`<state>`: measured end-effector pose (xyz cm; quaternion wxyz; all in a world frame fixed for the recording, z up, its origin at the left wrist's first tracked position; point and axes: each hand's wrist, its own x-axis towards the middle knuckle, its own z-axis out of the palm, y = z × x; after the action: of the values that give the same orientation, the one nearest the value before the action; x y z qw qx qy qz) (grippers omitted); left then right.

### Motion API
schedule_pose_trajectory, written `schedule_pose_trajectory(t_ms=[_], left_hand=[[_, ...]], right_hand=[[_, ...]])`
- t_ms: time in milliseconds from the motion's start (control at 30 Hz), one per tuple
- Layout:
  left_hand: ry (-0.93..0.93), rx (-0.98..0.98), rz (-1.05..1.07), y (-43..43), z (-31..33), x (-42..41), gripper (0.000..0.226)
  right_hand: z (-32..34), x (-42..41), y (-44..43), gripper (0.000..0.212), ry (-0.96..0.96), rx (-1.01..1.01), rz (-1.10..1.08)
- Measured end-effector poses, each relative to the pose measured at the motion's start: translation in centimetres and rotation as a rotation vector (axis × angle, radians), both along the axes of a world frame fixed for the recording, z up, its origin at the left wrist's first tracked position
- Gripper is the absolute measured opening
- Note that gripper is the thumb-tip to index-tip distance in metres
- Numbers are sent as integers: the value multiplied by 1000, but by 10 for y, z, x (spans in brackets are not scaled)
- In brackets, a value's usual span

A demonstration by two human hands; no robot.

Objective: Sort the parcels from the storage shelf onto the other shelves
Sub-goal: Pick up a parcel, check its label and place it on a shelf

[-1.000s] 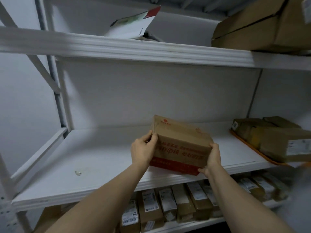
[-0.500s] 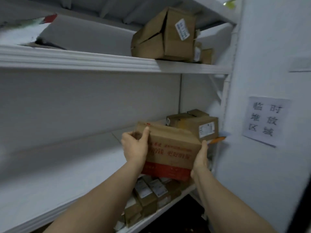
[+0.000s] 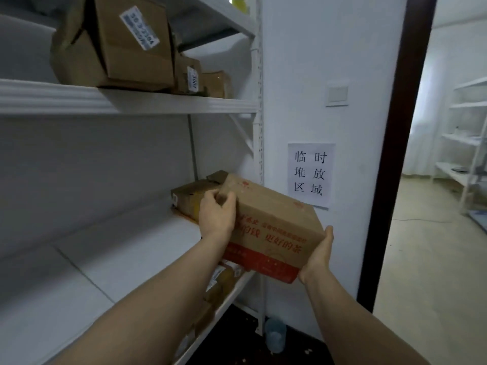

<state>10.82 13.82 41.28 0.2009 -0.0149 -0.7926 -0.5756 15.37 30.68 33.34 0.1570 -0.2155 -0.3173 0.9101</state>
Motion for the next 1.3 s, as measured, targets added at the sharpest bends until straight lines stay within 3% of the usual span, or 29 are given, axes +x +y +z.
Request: schedule_pose_trajectory(t_ms=[200,467,567,700,833,967,1033,1100,1200,1300], left_hand=[[-78,42,-107,53,12,-60,51],[24,257,-140,73,58,-160,40],[49,271,-93,65,67,-188,37],[69,259,-31,51,74,-223,53],[31,163,102,37,79,-257,53],[22,115,217,20,83,-283,39],[14,85,273,13,86,-294,31],[5,53,339,2,85,-307,30],[-31,34,434,-14,77,-324,47],[-31,62,504,-27,67,-336,57]], right_hand=[[25,-47,45,69,8,47,-223],[112,-157,81,54,95,210,-312],[135,-197,76,56,148,259,-223],[146,-249,61,61,178,311,-78],[144,-316,54,84,162,379,54],[154,-358,36,46,175,409,225],[159,-379,27,38,174,462,281],[160,-402,17,49,184,521,345],[155,-436,0,74,163,567,460],[155,-453,-16,68,165,590,513]])
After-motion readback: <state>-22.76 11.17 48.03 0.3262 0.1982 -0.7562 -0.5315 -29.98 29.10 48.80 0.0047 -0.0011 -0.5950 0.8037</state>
